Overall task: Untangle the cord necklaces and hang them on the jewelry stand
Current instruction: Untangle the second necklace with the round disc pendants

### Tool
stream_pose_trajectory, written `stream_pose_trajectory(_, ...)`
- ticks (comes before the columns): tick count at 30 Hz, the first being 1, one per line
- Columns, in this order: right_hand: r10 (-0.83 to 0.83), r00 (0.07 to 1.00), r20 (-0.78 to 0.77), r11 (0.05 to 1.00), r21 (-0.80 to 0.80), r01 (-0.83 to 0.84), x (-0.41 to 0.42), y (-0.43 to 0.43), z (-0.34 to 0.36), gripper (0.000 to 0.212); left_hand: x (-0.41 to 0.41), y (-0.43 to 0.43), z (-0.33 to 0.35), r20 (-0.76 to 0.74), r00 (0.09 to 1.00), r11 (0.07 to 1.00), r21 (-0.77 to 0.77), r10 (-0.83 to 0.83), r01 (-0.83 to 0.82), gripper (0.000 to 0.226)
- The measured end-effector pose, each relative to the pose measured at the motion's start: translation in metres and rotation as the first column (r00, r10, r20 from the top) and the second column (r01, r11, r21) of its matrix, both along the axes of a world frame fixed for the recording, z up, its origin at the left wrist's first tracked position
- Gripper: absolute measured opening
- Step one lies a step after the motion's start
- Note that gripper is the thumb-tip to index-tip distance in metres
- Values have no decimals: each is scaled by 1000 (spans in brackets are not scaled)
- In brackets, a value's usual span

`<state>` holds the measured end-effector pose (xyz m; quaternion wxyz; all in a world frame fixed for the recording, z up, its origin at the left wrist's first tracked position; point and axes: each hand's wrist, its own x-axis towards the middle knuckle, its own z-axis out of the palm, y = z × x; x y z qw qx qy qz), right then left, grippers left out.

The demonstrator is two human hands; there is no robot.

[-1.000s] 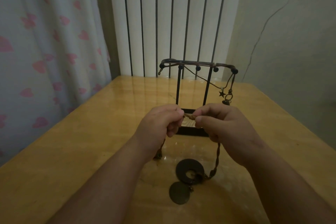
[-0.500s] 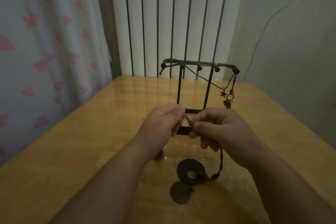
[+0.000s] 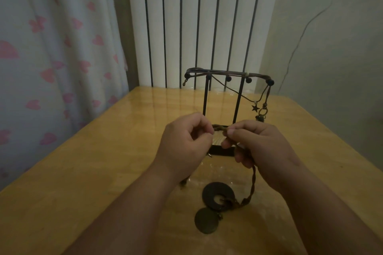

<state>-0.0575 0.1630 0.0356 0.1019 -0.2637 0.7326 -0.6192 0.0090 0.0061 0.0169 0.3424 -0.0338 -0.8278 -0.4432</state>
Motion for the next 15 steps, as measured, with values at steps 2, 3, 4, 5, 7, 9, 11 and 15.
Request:
stream_pose_trajectory(2,1,1000,-19,1000,10,-1,1,-1,-1,15,-1,2,-1,38,999,1000,-26,0,1,17)
stream_pose_trajectory(3,-1,1000,-27,1000,13,1,1,-1,-1,15,-2,3,-1,48,999,999,-33,2,-1,13)
stream_pose_trajectory(4,-3,999,-34,1000,16,3,0,-1,-1,16,-2,4,-1,53,999,999,-36,6,-4,10)
stream_pose_trajectory(5,-3,999,-37,1000,20,4,0,-1,-2,16,-2,4,-2,57,998,999,-32,10,-8,8)
stream_pose_trajectory(7,1,999,-34,1000,30,0,-1,-1,-2,16,-2,4,-1,68,998,1000,-22,16,-14,6)
stream_pose_trajectory(9,8,1000,-24,999,36,-7,-1,-1,-2,17,-1,5,0,78,997,1000,-24,22,-20,6)
stream_pose_trajectory(11,15,1000,-13,999,44,-15,-1,-1,-2,17,-1,5,0,83,996,999,-25,29,-27,8)
stream_pose_trajectory(15,41,999,14,997,71,-42,-2,0,-1,19,-1,5,-1,92,995,1000,-14,27,-26,10)
